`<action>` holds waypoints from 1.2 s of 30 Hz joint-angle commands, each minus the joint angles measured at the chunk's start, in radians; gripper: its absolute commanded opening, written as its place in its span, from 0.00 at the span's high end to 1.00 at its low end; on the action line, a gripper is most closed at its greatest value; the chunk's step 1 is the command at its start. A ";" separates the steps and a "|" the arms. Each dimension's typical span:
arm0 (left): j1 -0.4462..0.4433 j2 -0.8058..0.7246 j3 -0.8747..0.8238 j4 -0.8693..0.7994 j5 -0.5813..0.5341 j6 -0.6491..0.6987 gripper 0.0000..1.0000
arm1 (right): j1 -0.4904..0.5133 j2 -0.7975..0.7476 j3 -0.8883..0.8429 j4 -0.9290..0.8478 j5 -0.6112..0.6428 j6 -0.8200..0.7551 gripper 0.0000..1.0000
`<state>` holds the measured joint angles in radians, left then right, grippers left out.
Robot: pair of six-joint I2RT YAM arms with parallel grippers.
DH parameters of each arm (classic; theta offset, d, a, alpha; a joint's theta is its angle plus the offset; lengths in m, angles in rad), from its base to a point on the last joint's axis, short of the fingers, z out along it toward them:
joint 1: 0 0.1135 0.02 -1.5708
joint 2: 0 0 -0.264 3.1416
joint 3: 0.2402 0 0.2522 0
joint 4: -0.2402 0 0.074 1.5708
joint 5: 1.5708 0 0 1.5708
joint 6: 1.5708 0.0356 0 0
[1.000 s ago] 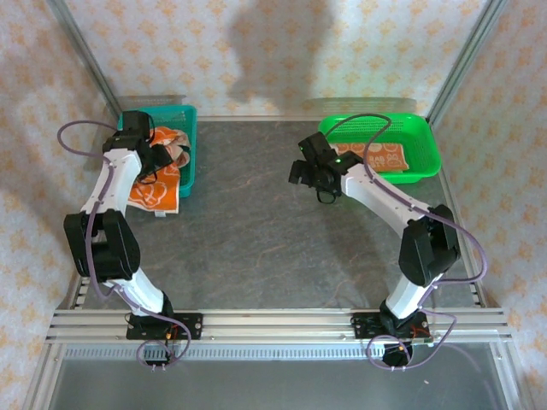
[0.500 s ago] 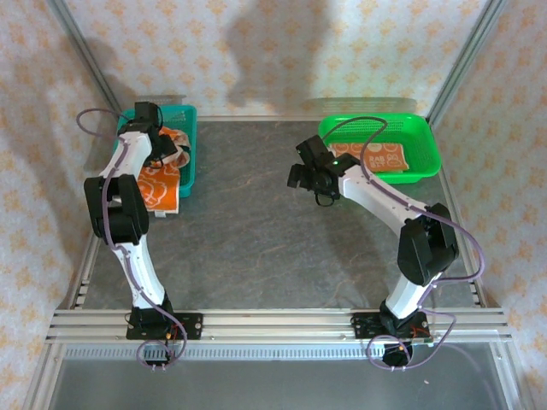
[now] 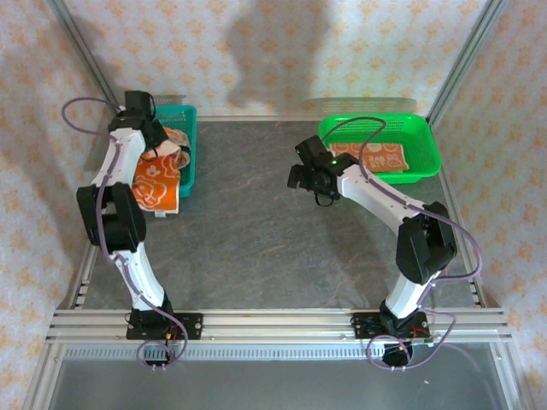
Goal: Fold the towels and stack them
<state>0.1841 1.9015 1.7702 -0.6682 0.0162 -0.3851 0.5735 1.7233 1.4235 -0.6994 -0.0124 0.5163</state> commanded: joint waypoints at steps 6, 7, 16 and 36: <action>0.004 -0.226 0.215 -0.101 0.049 -0.119 1.00 | 0.008 0.024 0.069 -0.014 0.000 -0.007 0.01; -0.001 -0.237 0.234 -0.104 0.072 -0.136 1.00 | 0.008 0.023 0.070 -0.015 0.001 -0.008 0.01; -0.214 -0.316 0.395 -0.128 0.148 -0.196 1.00 | 0.008 -0.033 0.043 -0.011 0.056 -0.003 0.01; -0.518 -0.287 0.269 0.124 0.097 -0.284 1.00 | 0.008 -0.316 -0.190 -0.007 0.200 0.051 0.01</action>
<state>-0.2989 1.7233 2.2070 -0.6357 0.1486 -0.6365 0.5735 1.4631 1.2606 -0.6949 0.1192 0.5438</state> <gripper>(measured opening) 0.047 0.993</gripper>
